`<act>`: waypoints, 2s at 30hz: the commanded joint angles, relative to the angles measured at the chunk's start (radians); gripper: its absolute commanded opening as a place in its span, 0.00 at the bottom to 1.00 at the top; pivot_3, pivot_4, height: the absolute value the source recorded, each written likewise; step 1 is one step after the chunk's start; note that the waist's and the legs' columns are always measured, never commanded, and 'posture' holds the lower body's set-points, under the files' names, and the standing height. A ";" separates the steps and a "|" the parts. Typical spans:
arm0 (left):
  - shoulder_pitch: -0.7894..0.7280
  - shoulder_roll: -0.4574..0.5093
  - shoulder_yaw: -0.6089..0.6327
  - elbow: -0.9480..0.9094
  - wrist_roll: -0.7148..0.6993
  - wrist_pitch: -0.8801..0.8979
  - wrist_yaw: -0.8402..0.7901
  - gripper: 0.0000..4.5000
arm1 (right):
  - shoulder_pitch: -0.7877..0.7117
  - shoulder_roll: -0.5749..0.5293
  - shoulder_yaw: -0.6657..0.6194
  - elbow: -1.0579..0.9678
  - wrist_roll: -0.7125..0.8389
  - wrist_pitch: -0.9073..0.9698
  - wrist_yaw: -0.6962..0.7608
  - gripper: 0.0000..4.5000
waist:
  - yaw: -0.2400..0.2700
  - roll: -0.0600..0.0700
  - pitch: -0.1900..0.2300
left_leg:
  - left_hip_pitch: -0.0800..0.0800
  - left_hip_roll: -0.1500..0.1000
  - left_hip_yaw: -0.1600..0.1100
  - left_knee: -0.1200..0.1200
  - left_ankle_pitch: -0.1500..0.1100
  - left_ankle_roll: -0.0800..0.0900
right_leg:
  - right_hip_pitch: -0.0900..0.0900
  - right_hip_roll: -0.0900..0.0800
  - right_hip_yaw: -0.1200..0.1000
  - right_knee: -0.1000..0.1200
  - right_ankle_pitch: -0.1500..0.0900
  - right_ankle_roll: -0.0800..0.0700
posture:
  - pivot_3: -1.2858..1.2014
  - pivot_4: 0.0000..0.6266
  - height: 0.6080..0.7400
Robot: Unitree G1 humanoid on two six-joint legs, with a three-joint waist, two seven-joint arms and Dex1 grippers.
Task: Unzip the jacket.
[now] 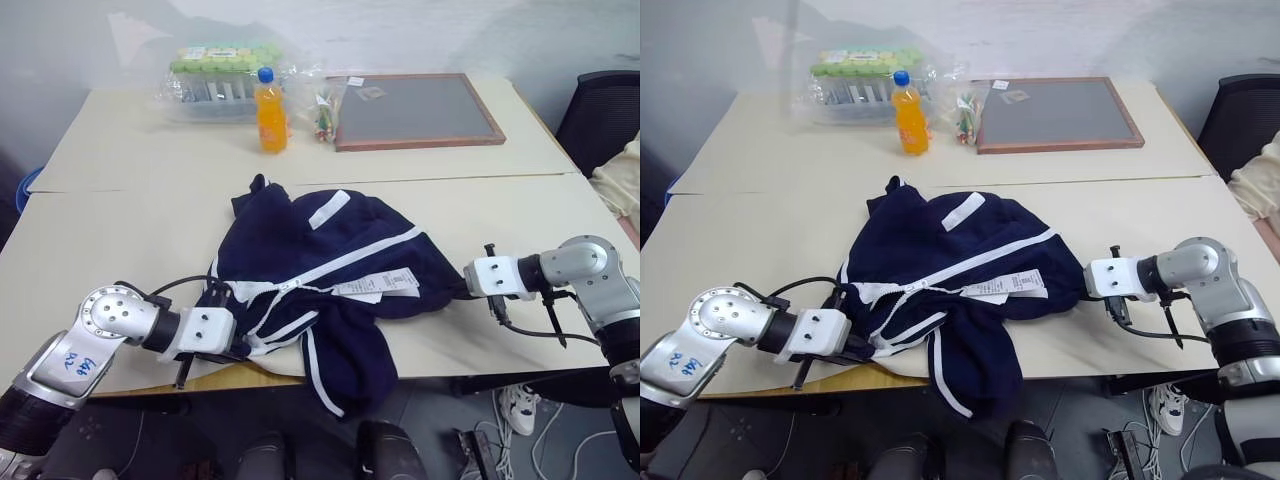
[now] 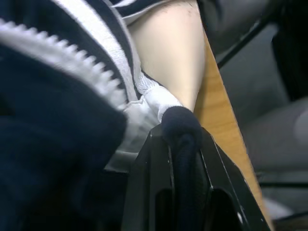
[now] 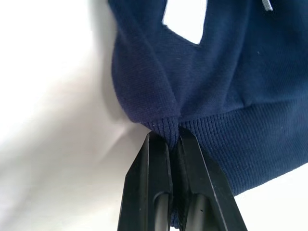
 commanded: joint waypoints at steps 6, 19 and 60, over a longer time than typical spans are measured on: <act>-0.014 0.004 0.018 -0.088 -0.074 0.138 -0.032 0.47 | -0.014 0.044 -0.016 -0.074 -0.012 0.060 -0.079 0.06 | 0.020 0.000 0.000 | -0.001 -0.001 0.001 0.001 0.000 0.000 | 0.000 0.000 0.001 0.000 0.000 0.000 | 0.52 0.24 1.00; 0.002 -0.017 0.009 -0.061 0.056 0.004 0.038 0.96 | -0.050 0.052 0.001 -0.034 -0.044 0.019 -0.077 0.54 | 0.027 0.000 0.000 | -0.002 -0.002 0.002 0.002 0.000 0.000 | 0.000 0.000 0.001 0.000 0.000 0.000 | 0.52 0.24 1.00; -0.235 0.016 -0.044 0.537 0.217 -0.511 -0.079 0.01 | 0.617 -0.222 -0.327 -0.726 0.275 0.450 -0.044 0.00 | 0.052 0.000 0.000 | -0.001 -0.002 0.007 0.004 -0.001 0.001 | 0.000 0.000 0.001 0.001 0.000 0.000 | 0.52 0.24 1.00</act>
